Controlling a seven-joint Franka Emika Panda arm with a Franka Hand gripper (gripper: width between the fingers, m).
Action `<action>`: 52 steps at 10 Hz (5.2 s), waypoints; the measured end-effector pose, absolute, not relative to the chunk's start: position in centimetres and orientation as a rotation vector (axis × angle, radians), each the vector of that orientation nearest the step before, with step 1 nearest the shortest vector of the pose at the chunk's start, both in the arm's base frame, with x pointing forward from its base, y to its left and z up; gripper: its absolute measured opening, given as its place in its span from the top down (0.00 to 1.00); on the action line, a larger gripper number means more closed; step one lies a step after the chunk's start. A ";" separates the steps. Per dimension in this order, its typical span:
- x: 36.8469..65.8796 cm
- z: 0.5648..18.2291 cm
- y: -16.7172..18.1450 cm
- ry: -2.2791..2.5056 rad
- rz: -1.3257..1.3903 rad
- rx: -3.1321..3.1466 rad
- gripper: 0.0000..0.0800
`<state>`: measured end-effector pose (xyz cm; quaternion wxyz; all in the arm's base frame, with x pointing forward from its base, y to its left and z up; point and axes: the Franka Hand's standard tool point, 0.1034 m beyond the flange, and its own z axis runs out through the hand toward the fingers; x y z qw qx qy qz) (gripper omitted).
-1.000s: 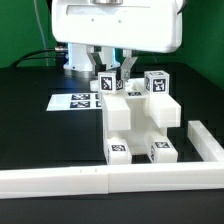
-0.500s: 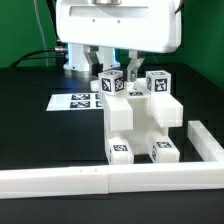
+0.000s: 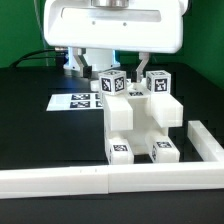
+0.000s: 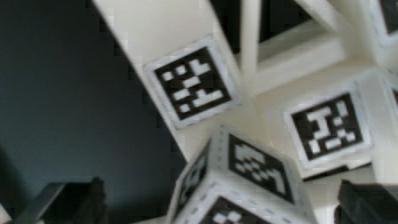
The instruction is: Assemble chair
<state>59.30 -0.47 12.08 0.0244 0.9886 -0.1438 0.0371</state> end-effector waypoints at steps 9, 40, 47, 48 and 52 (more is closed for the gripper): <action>59.3 12.1 -0.4 0.395 0.086 3.041 0.19; 59.3 12.1 0.7 -1.721 0.109 2.660 0.64; 59.4 12.0 1.6 -2.203 0.069 2.335 0.64; 59.4 12.0 1.7 -2.235 0.066 2.307 0.64; 59.4 12.0 2.0 -2.406 0.046 2.146 0.64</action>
Offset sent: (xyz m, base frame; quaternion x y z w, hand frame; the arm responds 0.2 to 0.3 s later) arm 0.0013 0.0060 -0.0001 -0.0011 0.0030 -0.1964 0.9805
